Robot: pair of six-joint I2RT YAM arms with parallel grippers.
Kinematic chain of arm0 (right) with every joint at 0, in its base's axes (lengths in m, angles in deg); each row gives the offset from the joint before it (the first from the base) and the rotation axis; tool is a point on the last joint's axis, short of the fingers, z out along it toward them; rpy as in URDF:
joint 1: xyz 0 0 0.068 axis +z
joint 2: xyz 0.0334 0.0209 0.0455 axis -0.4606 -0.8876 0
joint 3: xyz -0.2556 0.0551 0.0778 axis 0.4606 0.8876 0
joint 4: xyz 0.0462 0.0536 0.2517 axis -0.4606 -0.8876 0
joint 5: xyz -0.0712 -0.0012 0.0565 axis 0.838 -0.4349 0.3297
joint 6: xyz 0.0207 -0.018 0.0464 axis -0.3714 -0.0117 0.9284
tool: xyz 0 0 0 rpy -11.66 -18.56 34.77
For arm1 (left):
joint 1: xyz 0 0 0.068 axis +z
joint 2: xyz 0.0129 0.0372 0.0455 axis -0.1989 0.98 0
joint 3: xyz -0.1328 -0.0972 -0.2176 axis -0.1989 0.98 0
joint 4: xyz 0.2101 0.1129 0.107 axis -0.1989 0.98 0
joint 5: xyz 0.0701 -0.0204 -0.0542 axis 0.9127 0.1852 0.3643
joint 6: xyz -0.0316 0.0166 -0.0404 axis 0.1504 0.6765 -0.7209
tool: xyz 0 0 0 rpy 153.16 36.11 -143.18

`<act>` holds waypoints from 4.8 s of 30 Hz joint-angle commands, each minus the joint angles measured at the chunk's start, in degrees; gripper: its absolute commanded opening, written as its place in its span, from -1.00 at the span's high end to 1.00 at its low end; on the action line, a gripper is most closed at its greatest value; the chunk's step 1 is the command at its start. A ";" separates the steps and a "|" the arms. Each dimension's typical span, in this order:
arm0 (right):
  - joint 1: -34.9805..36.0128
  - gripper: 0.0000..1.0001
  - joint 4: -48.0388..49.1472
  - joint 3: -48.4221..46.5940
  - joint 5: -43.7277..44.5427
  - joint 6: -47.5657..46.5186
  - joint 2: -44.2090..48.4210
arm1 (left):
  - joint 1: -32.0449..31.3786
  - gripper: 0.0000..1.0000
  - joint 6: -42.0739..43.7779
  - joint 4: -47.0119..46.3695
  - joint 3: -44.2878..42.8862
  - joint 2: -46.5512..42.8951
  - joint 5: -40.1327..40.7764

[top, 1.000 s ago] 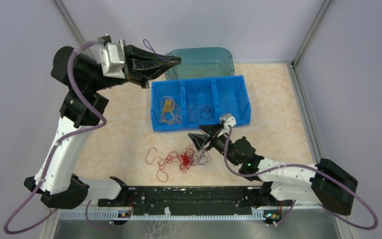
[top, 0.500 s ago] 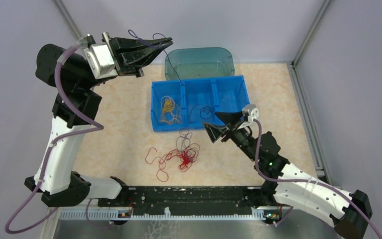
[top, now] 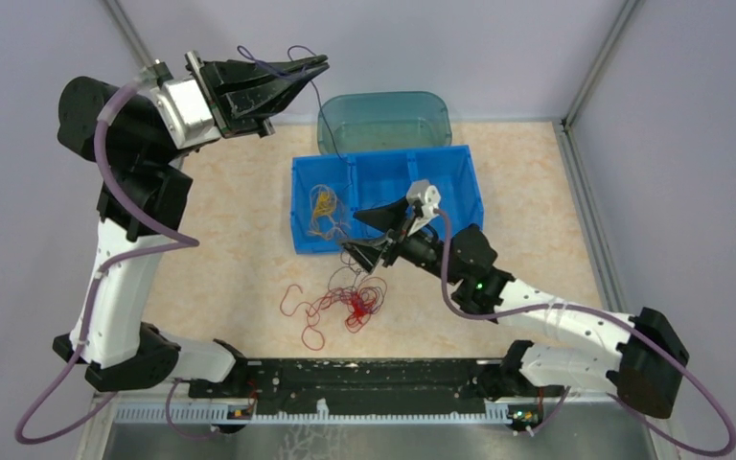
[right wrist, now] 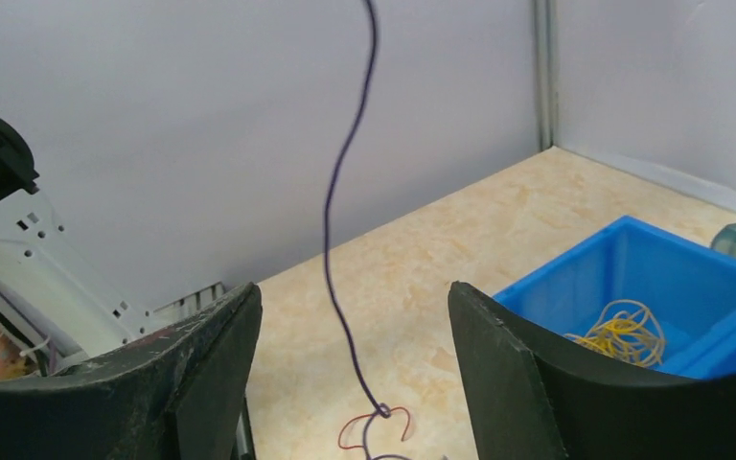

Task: Untangle the cables

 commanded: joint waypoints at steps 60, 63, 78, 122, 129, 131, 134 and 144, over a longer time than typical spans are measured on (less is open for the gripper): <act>-0.06 -0.47 -4.20 5.96 27.06 -3.80 7.91 | -0.22 1.00 31.58 -3.63 24.35 -6.47 -0.27; -1.68 -0.47 -5.38 5.67 32.16 -4.58 8.62 | -0.26 1.00 30.67 -8.18 29.30 -5.77 0.18; -5.23 -0.43 -10.78 6.77 48.47 -2.52 4.55 | -0.18 1.00 29.64 -19.60 35.12 6.75 11.06; -12.27 -0.47 -33.38 1.41 28.55 9.37 1.00 | 2.24 -0.89 18.96 28.69 25.47 15.43 10.49; -12.26 -0.37 -34.64 3.79 14.32 17.32 -7.51 | 2.59 -0.92 20.02 31.24 37.48 2.82 8.44; -12.18 -0.29 -32.95 5.23 12.65 18.89 -8.24 | 2.68 -0.93 20.50 32.00 39.36 0.51 8.80; -12.18 -0.23 -31.84 6.75 10.69 19.72 -8.76 | 2.73 -0.93 20.39 33.34 40.55 -1.64 8.84; -9.48 -0.09 -35.34 6.45 8.53 21.65 -15.12 | 2.75 -0.99 17.11 28.16 43.99 -6.43 10.94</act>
